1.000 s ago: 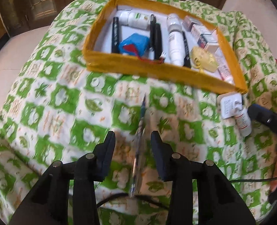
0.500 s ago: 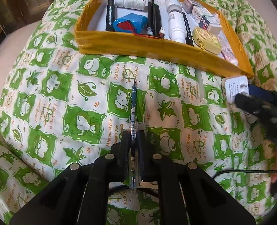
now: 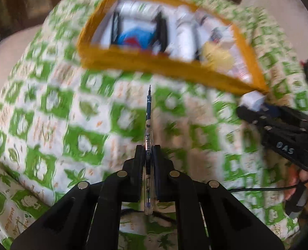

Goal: Organize rigid objects
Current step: 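Carry the pen with the left tool while the right tool carries the charger over the tray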

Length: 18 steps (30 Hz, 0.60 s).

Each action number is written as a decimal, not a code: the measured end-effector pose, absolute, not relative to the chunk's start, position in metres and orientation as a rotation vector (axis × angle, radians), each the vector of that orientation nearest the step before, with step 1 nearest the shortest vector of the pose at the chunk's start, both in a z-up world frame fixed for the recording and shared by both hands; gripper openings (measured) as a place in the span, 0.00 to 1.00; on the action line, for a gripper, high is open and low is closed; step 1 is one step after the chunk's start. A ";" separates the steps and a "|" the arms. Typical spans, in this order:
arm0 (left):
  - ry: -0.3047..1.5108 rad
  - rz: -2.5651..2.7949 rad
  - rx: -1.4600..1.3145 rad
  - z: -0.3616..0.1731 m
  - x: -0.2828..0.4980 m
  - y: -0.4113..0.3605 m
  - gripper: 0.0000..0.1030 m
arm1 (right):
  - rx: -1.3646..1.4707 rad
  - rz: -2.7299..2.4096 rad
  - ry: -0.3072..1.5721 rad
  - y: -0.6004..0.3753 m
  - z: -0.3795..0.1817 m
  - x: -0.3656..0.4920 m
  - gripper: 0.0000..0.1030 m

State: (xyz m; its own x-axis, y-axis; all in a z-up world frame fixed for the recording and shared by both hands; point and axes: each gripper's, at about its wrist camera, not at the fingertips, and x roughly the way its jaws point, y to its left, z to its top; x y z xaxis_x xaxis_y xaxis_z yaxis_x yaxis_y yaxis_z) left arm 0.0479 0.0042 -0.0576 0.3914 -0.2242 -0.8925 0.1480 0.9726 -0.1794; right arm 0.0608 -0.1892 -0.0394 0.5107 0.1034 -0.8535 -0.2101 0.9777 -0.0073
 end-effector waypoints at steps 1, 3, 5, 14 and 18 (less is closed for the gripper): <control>1.116 -0.247 -0.077 -0.052 0.045 0.004 0.07 | -0.095 0.205 1.008 -0.192 -0.036 0.059 0.44; 1.098 -0.262 -0.087 -0.049 0.044 0.005 0.07 | -0.064 0.216 0.993 -0.197 -0.029 0.054 0.44; 1.093 -0.265 -0.097 -0.049 0.044 0.007 0.07 | -0.021 0.238 1.002 -0.201 -0.026 0.052 0.44; 1.051 -0.276 -0.124 -0.038 0.038 0.008 0.07 | 0.069 0.323 0.990 -0.210 -0.018 0.032 0.44; 1.049 -0.273 -0.117 -0.038 0.038 0.006 0.07 | 0.068 0.321 1.003 -0.205 -0.022 0.032 0.44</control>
State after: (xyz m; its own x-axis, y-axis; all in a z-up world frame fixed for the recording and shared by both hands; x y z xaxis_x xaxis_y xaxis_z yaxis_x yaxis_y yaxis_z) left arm 0.0381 0.0056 -0.0375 0.4685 -0.2779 -0.8386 0.1663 0.9600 -0.2251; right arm 0.0315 -0.2050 -0.0223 0.4953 0.2956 -0.8169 -0.2338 0.9510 0.2023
